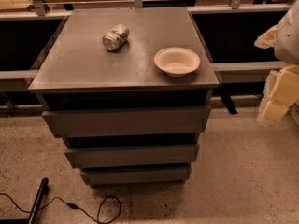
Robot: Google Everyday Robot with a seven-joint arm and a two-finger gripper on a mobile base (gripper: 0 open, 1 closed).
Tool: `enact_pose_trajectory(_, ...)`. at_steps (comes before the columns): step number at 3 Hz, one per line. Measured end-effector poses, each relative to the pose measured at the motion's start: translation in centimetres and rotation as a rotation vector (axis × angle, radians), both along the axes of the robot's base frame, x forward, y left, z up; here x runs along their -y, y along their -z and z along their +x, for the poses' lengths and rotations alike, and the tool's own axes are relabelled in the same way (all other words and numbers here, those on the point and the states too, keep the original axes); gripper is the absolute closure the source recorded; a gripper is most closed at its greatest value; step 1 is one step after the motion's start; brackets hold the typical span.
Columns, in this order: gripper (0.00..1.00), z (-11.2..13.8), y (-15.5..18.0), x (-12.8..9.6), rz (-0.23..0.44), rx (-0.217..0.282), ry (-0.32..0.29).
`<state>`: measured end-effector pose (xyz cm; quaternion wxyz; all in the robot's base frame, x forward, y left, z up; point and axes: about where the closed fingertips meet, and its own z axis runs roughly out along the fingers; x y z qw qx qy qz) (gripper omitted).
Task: Open bottom drawer
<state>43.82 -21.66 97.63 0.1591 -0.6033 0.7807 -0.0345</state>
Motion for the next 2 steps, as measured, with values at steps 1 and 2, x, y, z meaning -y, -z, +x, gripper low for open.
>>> enact_pose_trajectory(1, 0.0, 0.0, 0.0, 0.0, 0.0, 0.0, 0.0)
enact_pose_trajectory(2, 0.0, -0.6, 1.9, -0.7, 0.044, 0.018, 0.0)
